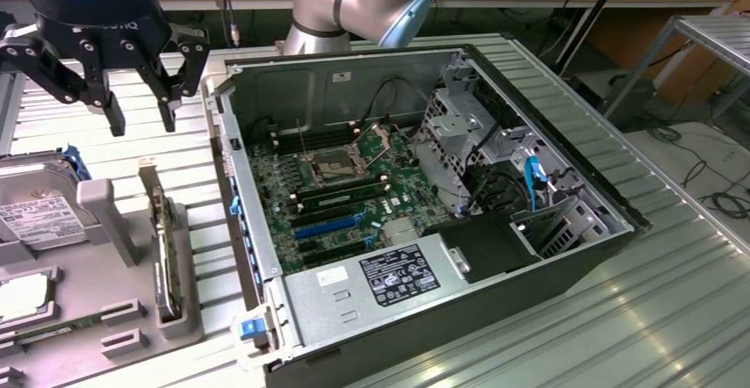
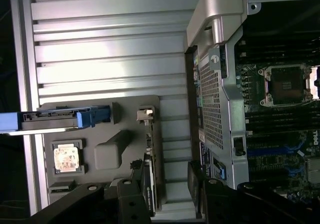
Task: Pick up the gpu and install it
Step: 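Pick up the gpu and move the gpu toward the slot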
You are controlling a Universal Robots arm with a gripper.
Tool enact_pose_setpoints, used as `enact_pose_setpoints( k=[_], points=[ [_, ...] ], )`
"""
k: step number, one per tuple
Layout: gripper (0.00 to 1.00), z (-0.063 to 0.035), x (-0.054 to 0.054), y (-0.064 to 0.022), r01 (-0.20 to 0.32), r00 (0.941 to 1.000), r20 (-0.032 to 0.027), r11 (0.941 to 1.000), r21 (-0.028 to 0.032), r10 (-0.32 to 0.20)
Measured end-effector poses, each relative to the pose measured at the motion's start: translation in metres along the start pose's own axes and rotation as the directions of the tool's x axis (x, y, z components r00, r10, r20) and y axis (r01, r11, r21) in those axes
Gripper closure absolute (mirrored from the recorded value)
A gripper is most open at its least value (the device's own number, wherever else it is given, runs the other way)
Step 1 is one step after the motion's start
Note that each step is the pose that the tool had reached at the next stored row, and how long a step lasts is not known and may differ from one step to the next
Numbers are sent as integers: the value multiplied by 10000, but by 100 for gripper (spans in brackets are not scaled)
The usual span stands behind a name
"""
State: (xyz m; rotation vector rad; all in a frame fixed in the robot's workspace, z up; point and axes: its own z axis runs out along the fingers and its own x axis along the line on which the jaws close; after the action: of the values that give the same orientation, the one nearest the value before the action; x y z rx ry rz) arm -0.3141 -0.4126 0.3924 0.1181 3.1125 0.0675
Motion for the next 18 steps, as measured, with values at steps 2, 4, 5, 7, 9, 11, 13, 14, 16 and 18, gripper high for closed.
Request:
enact_pose_setpoints(
  k=[2, 4, 5, 7, 9, 11, 13, 14, 16, 18],
  points=[
    [52, 0, 0, 0, 0, 10000, 0, 10000, 0, 0],
    [52, 0, 0, -3, 1, 10000, 0, 10000, 0, -1],
    [52, 0, -1, -12, 3, 10000, 0, 10000, -1, -3],
    [52, -1, -3, -42, 1, 10000, 1, 10000, -1, -1],
    [52, -3, -6, -75, 0, 10000, 0, 10000, 0, 0],
    [52, -4, -9, -116, 0, 10000, 0, 10000, -1, 0],
    [52, -4, -9, -117, -1, 10000, 1, 10000, -2, 1],
    [52, -4, -9, -117, 0, 10000, 1, 10000, -2, 0],
    [52, -3, -9, -118, 0, 10000, 1, 10000, -3, 0],
    [52, 7, -9, -120, 1, 10000, 1, 10000, -3, -1]
  ],
)
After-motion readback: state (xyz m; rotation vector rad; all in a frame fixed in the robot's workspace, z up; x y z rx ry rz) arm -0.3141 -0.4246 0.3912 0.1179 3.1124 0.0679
